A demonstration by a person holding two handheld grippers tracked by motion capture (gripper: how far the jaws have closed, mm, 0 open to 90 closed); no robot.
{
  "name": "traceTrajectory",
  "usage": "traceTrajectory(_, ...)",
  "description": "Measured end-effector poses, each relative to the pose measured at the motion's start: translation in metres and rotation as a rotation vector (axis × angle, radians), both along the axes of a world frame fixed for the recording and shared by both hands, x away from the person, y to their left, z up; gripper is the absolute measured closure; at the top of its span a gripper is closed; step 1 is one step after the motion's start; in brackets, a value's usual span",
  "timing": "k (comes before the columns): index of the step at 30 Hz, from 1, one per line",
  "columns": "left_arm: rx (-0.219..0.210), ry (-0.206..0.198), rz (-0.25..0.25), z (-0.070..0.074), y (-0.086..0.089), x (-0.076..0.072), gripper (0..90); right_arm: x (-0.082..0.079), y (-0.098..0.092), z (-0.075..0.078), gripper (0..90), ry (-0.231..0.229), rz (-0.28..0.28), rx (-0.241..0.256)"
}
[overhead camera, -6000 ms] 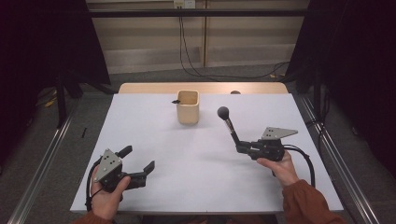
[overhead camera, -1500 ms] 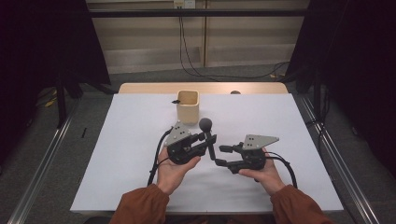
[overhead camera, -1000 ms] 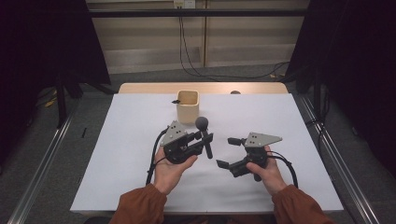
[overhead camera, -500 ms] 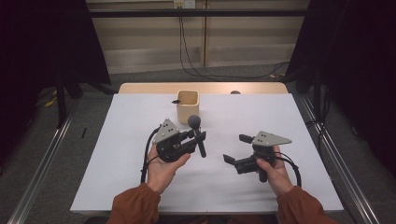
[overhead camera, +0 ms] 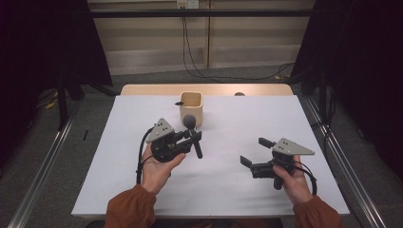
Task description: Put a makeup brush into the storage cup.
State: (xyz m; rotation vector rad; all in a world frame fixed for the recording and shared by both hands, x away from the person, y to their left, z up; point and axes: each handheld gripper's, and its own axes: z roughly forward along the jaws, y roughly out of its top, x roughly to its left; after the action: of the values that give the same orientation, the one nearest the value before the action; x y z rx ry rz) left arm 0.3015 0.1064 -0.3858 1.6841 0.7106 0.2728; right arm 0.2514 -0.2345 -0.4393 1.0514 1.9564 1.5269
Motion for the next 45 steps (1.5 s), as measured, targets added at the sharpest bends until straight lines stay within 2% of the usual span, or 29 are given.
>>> traceTrajectory(5,0.006,0.006,0.002,0.005,0.007,0.003,70.5,-0.008,-0.006,0.0,0.7,0.0,-0.002,0.004)
traceTrajectory(9,0.002,0.001,0.017,0.01,0.016,0.005,70.5,-0.015,-0.01,0.0,0.7,-0.009,-0.005,-0.019)
traceTrajectory(14,0.007,-0.009,0.029,0.015,0.025,0.008,70.5,-0.021,-0.019,0.0,0.7,0.005,-0.014,-0.005)
traceTrajectory(20,0.0,-0.012,0.037,0.024,0.034,0.011,70.5,-0.026,-0.03,-0.001,1.0,0.004,-0.058,-0.007)
traceTrajectory(28,0.012,-0.018,0.051,0.032,0.041,0.018,70.5,-0.034,-0.042,-0.003,1.0,-0.001,-0.116,-0.013)
traceTrajectory(37,0.012,-0.015,0.074,0.04,0.044,0.036,70.5,-0.042,-0.046,-0.006,0.9,-0.02,-0.154,-0.016)
traceTrajectory(39,0.03,-0.013,0.083,0.04,0.042,0.043,70.5,-0.044,-0.047,-0.006,0.9,-0.029,-0.168,-0.018)
traceTrajectory(41,0.027,-0.009,0.088,0.04,0.04,0.047,70.5,-0.045,-0.049,-0.007,1.0,-0.03,-0.173,-0.018)
traceTrajectory(45,0.027,-0.022,0.097,0.047,0.037,0.055,70.5,-0.048,-0.052,-0.008,0.9,-0.027,-0.185,-0.019)
